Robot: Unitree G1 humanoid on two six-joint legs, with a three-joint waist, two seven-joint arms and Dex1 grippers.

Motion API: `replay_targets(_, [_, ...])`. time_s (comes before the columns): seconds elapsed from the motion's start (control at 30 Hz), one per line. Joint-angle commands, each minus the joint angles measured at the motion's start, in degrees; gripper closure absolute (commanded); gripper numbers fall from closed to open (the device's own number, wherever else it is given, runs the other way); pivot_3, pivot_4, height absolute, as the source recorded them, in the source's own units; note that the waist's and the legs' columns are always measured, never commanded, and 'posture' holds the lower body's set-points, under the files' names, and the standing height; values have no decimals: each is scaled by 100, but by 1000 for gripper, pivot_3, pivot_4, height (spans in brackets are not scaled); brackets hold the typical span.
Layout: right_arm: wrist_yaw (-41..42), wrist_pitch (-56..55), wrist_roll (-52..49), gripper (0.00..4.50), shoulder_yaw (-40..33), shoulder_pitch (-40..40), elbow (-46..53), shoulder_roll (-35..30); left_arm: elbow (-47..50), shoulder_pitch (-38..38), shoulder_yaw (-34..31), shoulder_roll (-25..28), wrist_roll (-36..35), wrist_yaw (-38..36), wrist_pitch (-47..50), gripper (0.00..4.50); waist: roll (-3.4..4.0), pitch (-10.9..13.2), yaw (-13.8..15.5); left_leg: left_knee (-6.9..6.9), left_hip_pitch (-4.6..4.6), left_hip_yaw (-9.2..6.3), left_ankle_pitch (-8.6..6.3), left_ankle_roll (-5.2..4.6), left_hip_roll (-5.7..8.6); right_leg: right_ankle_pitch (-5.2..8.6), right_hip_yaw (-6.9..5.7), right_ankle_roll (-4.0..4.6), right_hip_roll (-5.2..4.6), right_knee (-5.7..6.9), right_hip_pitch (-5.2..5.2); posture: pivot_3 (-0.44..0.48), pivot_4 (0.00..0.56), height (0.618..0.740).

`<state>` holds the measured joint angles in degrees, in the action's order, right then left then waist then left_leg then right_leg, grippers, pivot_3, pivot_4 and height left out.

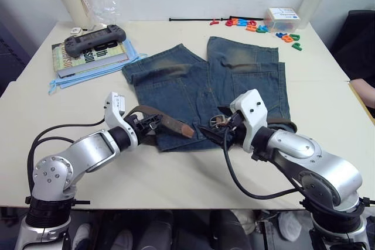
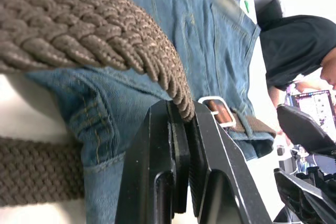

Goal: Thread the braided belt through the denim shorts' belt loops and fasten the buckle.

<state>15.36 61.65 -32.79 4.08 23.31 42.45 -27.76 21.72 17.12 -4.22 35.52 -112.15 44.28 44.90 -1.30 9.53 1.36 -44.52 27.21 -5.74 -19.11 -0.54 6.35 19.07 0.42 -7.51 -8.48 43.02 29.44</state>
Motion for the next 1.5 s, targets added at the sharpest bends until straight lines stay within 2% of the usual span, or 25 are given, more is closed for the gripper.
replay_targets(0.03, [-42, -65, 20, 42, -57, 3, 180, 57, 229, 80, 64, -151, -85, 326, -175, 4500, 0, 0, 0, 0, 0, 0, 0, 0, 0, 0, 0, 0, 0, 0, 0, 0, 150, 654])
replay_targets(0.47, [-132, -30, 4, 42, -24, -76, 275, 135, 163, 392, 4, -350, -85, 1190, -192, 4500, 0, 0, 1, -1, 0, 1, 0, 0, 0, 0, 0, 0, 1, 1, 0, 0, 150, 654])
replay_targets(0.57, [-139, -42, 26, 42, 1, -70, 256, 159, 180, 594, 23, -279, -85, 1194, -149, 4500, 0, 0, 4, -1, 0, 1, 0, 1, 1, 0, 0, 0, 1, 1, 0, 0, 150, 654])
replay_targets(0.7, [-163, -29, 19, 42, 1, -64, 273, 210, 271, 805, 51, 63, -85, 786, 36, 4500, -1, 0, -5, -1, 0, 2, 0, 1, 1, 0, 1, 0, 2, 2, 0, 0, 150, 654])
replay_targets(0.83, [-185, 13, -19, 42, -20, -14, 274, 256, 333, 842, 117, 51, -85, 756, -15, 4500, 0, 0, 1, -1, 0, 2, 1, 2, 0, 0, 1, 0, 2, 3, 2, 0, 150, 654])
replay_targets(1.23, [-379, 149, -38, 42, -18, -127, 394, 513, 329, 1028, 263, -142, -85, 1304, 32, 4500, 0, 0, -3, -1, 0, 1, 1, 2, 0, 0, 1, 0, 2, 3, 1, 0, 150, 654])
replay_targets(1.5, [-491, 176, 3, 42, 16, -175, 434, 636, 154, 1292, 254, 74, -85, 1458, 392, 4500, 0, 0, -1, -1, 0, 1, 1, 2, 2, 0, 1, 0, 3, 4, 2, 0, 150, 654])
